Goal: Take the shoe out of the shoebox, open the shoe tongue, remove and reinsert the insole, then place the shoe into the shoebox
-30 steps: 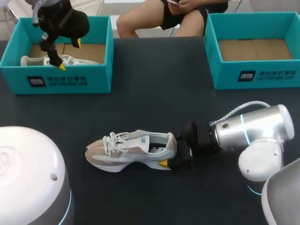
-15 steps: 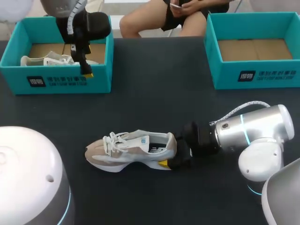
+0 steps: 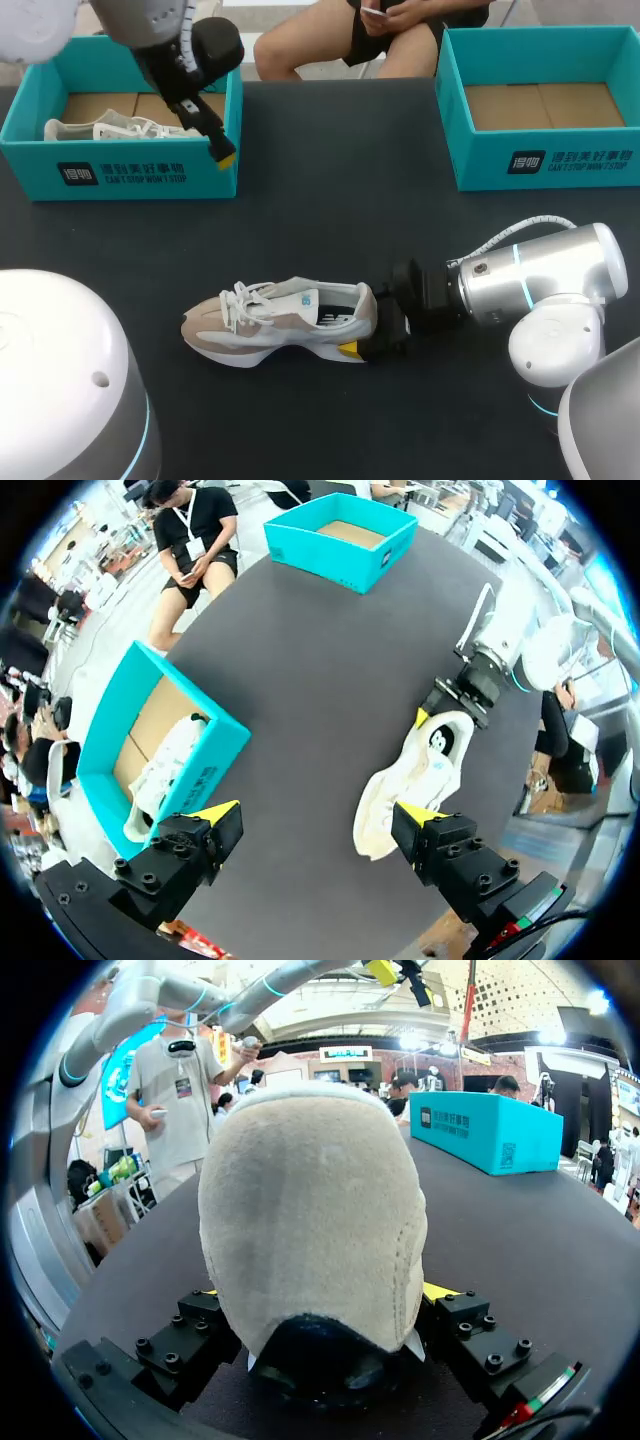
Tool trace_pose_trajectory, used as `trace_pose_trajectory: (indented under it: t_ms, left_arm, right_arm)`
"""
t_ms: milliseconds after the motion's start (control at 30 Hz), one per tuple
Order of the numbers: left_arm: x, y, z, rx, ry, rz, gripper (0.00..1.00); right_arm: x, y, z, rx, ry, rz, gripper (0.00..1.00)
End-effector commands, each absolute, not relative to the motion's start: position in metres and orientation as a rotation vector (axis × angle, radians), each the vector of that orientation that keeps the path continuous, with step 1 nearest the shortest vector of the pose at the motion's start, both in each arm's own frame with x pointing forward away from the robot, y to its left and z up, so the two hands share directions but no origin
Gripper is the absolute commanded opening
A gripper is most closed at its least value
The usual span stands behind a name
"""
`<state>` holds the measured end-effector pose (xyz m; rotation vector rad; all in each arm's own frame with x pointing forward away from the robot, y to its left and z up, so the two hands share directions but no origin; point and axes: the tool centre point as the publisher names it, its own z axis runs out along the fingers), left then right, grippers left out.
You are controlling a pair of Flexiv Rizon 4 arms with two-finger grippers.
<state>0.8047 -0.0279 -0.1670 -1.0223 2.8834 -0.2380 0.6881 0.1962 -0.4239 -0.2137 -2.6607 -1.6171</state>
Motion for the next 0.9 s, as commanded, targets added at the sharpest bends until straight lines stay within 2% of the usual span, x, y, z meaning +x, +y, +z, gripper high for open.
trace_pose_trajectory:
  t_ms: [33,267,567,900]
  left_arm:
    - [0.784,-0.051,-0.164,-1.648,2.52,-0.224,1.0]
    - [0.756,-0.087,-0.172,-1.776,2.421,-0.252,1.0]
    - [0.727,-0.143,-0.223,-1.759,2.479,-0.187,1.0]
    - [0.716,-0.166,-0.25,-1.838,2.45,-0.155,1.0]
  right_arm:
    - [0.689,0.201,-0.428,-0.217,-2.664,-1.612,0.0]
    - [0.689,0.201,-0.428,-0.217,-2.664,-1.612,0.0]
    - [0.689,0.201,-0.428,-0.217,-2.664,-1.612,0.0]
    - [0.689,0.201,-0.428,-0.217,-2.664,-1.612,0.0]
